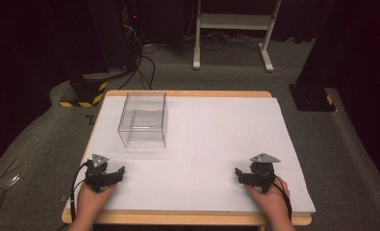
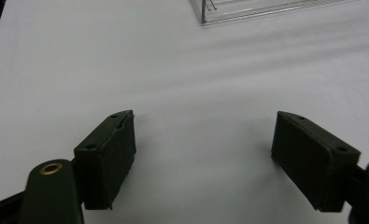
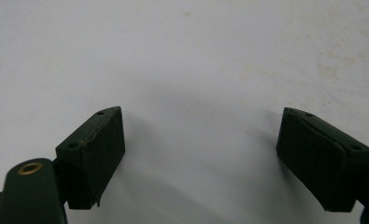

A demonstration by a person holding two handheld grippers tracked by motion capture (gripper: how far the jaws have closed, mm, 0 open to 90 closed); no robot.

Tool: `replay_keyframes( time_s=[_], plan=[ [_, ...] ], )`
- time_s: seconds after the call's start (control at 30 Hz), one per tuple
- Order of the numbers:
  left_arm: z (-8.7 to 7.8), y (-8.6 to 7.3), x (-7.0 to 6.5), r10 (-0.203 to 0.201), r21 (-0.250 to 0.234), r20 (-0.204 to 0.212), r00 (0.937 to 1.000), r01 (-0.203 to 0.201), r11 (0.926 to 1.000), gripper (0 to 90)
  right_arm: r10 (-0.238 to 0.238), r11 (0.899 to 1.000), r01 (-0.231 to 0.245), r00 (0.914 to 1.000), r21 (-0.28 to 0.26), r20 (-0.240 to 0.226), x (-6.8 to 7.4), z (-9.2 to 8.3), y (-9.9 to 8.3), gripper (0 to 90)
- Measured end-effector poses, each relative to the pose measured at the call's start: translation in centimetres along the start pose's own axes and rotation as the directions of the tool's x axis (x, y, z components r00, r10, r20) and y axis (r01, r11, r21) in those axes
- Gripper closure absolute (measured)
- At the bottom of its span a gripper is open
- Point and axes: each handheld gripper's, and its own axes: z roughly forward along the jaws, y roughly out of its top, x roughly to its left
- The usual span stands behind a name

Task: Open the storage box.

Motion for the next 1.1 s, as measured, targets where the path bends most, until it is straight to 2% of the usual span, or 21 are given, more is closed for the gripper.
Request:
replay_keyframes(
  time_s=[0.83,0.93,1.1],
  plan=[
    [-0.2,0.3,-0.3,0.008,0.016,-0.011,0.9999,-0.007,0.9999,22.9,0.001,1.0,-0.001,1.0,0.0,-0.001,0.0,0.0,0.0,15.3],
    [-0.4,0.3,-0.5,0.019,0.005,-0.006,0.9998,-0.018,0.9998,22.7,0.001,1.0,-0.001,1.0,0.0,-0.001,0.0,0.0,0.0,15.4],
    [-1.3,0.7,-1.2,0.026,-0.047,0.005,0.9997,-0.025,0.9986,22.6,0.001,1.0,-0.001,1.0,0.0,-0.001,0.0,0.0,0.0,15.4]
  ],
)
